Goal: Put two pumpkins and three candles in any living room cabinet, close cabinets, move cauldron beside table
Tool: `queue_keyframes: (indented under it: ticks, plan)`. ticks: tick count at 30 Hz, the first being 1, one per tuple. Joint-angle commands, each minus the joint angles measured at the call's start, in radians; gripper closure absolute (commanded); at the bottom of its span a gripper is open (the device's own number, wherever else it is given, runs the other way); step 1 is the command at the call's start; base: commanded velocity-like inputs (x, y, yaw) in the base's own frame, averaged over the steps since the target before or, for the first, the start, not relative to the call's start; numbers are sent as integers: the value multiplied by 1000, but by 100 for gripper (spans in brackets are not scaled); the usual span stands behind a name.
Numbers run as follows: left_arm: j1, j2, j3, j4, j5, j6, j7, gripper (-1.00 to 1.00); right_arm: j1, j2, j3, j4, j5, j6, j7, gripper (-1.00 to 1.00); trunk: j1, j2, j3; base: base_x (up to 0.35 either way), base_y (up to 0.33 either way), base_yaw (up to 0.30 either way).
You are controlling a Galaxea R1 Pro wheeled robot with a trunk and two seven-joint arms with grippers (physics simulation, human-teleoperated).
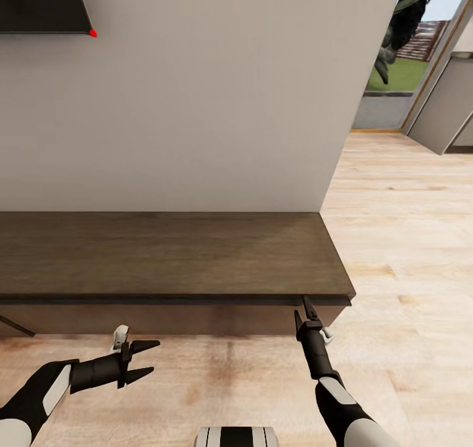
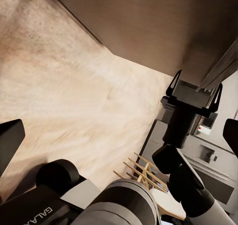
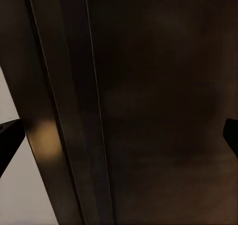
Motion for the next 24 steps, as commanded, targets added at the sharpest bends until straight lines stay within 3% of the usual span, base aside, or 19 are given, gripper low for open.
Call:
queue_keyframes:
  ticks: [1, 15, 16, 24]
  plan:
    - [0, 0, 0, 0, 0, 0, 0, -100, 0, 0, 0, 0, 0, 0, 0, -100, 0, 0, 0, 2, 0, 0]
    - [0, 0, 0, 0, 0, 0, 0, -100, -1, 2, 0, 0, 0, 1, -6, -100, 0, 0, 0, 0, 0, 0]
    - [0, 0, 0, 0, 0, 0, 0, -100, 0, 2, 0, 0, 0, 2, -8, 100, 0, 0, 0, 0, 0, 0]
    - [0, 0, 0, 0, 0, 0, 0, -100, 0, 3, 1, 0, 0, 2, -18, 100, 0, 0, 0, 0, 0, 0]
